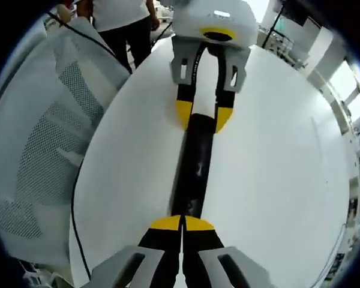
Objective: Press the specified remote control buttons in sequence, fully releasing each button before pressing the next.
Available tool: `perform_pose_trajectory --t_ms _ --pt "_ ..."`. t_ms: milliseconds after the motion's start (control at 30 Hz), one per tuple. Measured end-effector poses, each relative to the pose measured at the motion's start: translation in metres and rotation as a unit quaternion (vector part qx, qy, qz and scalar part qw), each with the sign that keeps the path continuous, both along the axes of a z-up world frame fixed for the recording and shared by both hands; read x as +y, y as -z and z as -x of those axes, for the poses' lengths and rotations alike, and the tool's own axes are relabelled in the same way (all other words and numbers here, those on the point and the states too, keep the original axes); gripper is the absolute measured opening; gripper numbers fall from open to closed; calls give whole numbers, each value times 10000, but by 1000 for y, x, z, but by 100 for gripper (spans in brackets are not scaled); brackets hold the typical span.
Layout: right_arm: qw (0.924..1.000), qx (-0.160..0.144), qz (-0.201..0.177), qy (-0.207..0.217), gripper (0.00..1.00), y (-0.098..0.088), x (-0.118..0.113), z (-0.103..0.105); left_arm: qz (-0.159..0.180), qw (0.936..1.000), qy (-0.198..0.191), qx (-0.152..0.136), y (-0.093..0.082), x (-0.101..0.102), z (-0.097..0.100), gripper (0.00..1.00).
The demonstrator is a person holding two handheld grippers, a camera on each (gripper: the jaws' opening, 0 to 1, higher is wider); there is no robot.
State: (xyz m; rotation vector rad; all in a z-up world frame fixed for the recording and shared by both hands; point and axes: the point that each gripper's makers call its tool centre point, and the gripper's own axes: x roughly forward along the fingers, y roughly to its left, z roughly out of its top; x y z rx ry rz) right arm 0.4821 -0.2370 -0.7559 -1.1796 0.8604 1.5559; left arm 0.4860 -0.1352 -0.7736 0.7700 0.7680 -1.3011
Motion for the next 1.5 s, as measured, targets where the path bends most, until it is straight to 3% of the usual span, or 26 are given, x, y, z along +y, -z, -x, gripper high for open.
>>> perform_pose_trajectory --t_ms 1333,1500 --pt "9997 162 109 148 0 12 0 -4 67 10000 -42 16 0 -1 -1 23" --pt "9995 95 289 31 0 13 1 -3 80 9999 -49 42 0 -1 -1 22"
